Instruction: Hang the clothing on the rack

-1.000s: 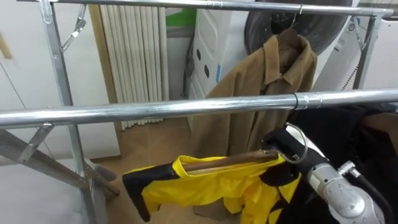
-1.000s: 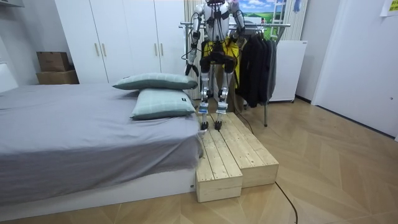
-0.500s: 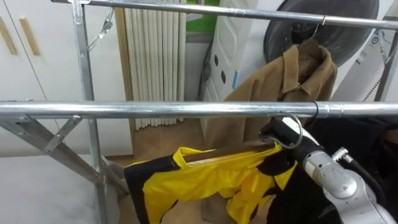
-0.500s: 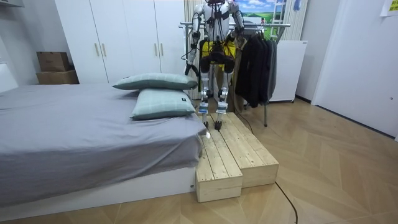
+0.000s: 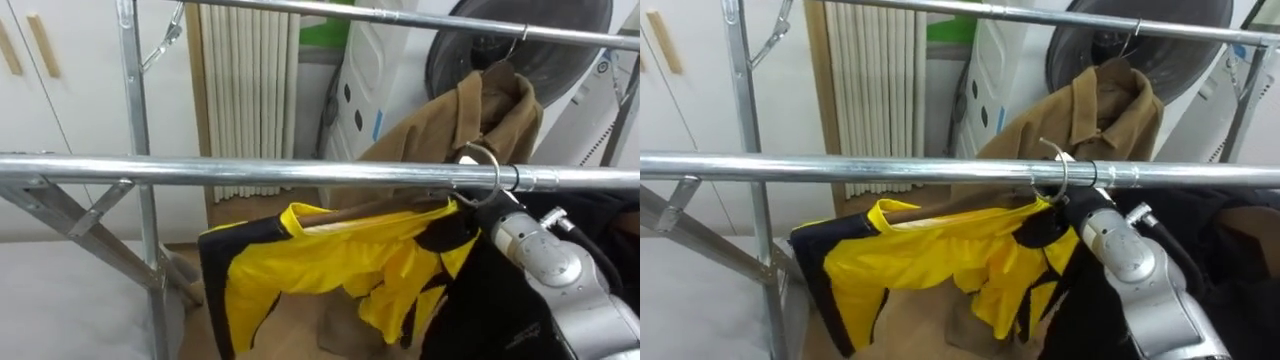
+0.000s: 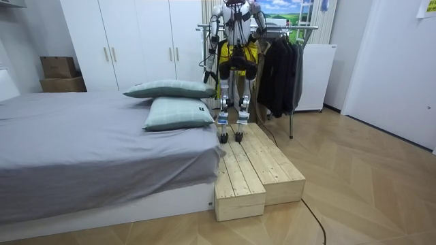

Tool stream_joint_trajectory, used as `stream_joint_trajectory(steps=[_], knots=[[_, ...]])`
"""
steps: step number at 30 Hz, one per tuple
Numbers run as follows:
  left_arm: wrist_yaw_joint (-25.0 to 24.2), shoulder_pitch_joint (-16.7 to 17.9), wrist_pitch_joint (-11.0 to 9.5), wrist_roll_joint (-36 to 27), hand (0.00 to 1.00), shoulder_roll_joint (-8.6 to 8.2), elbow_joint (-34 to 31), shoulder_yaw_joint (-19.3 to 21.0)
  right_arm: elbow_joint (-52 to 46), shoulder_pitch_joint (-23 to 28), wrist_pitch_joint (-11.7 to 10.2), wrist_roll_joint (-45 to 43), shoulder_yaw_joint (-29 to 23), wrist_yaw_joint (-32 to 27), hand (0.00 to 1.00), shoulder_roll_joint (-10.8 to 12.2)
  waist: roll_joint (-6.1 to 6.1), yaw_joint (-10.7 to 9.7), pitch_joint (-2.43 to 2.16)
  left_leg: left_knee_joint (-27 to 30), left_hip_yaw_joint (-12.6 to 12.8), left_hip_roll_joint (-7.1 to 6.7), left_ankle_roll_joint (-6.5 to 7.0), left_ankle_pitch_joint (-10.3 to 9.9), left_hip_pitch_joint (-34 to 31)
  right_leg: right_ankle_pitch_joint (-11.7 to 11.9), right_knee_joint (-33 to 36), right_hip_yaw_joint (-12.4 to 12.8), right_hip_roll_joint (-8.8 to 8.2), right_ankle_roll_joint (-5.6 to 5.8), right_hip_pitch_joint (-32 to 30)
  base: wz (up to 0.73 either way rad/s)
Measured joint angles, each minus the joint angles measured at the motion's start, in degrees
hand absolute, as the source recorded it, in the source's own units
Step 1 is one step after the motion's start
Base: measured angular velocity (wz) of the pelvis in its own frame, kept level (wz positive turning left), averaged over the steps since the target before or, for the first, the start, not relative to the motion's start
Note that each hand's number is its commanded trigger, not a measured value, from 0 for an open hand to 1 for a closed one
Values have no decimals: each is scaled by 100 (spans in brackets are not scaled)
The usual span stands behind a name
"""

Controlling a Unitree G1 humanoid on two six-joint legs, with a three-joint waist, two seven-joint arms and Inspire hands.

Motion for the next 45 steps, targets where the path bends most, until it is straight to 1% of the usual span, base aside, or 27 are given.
stream_joint_trajectory(steps=[6,8,10,12,15,19,21,23,26,30,33,34,38,40,41,45], knots=[[-24,-12,28,2,0,2,2,0,86,-44,-2,1,0,5,100,0,-2,16,-1,-2,-13,1,0,0,-4,0,-5,-9,0,0,13,0],[-34,-12,17,0,0,7,1,0,312,-173,-5,0,0,47,100,0,-1,16,-1,-3,-15,2,0,0,-1,0,-3,-17,0,0,20,0],[-47,-14,10,0,0,11,-13,-2,397,-194,-5,7,0,47,100,0,-1,3,-1,-3,-38,1,-1,0,-3,0,0,-75,-10,-1,24,7],[-55,-19,6,1,0,11,-30,-4,478,-231,-5,29,0,48,100,0,-1,16,-1,-2,-41,0,-1,1,-5,0,4,-81,-12,0,16,3],[-66,1,31,0,0,-8,-200,-1,529,-233,-7,57,0,76,100,-1,-1,33,-1,-2,-38,1,-1,1,-2,0,2,-80,-12,-1,12,0],[-153,-8,58,-54,0,-1,-369,-68,1034,-265,-7,518,72,193,100,-1,-1,66,0,9,-80,-4,-1,1,4,0,-8,-100,-21,0,20,3],[-154,-1,73,-52,0,11,-458,-124,1092,-265,-6,720,221,307,100,-1,-3,63,1,9,-75,-6,-1,1,-9,0,-10,-98,-22,0,20,0],[-161,0,73,-52,0,7,-578,-136,1094,-276,-8,895,345,542,100,-2,-4,65,2,9,-76,-6,-1,1,-10,0,-28,-85,-22,0,16,0],[-161,-7,75,-54,0,10,-712,-192,1097,-296,-9,981,439,750,100,-3,-3,59,3,10,-81,-6,-7,5,-4,-1,-33,-88,-22,-1,23,0],[-156,-17,76,-54,0,3,-729,-308,1162,-303,-15,1013,443,789,100,-4,3,6,7,11,-114,-9,-8,11,1,0,-30,-104,-25,-1,72,4],[-156,-9,77,-54,0,9,-701,-340,1270,-304,-101,1019,442,787,100,-4,6,-6,10,11,-133,-12,-9,16,4,0,-30,-126,-26,-1,79,2],[-156,-1,78,-55,0,17,-673,-338,1355,-304,-177,1028,440,786,100,-6,2,-11,11,11,-161,-17,-9,18,8,0,-32,-161,-32,-1,88,6],[-164,34,91,-52,0,20,-635,-331,1417,-311,-190,1000,428,790,100,-67,-29,-8,31,14,-177,-34,-12,37,3,-5,-140,-144,-43,-3,113,2],[-172,44,89,-39,0,27,-517,-298,1493,-316,-208,936,401,789,100,-67,-29,21,30,18,-180,-36,-14,38,4,-8,-135,-142,-45,-6,118,0],[-188,62,93,-11,0,59,-417,-271,1603,-359,-253,928,399,789,100,-67,-32,19,29,20,-180,-38,-18,41,4,-9,-135,-129,-44,-7,116,0],[-261,242,72,-6,0,148,-404,-223,1780,-390,-279,934,350,778,100,-112,-27,48,31,31,-178,-44,-19,43,11,-13,-129,-102,-43,-12,118,0]])
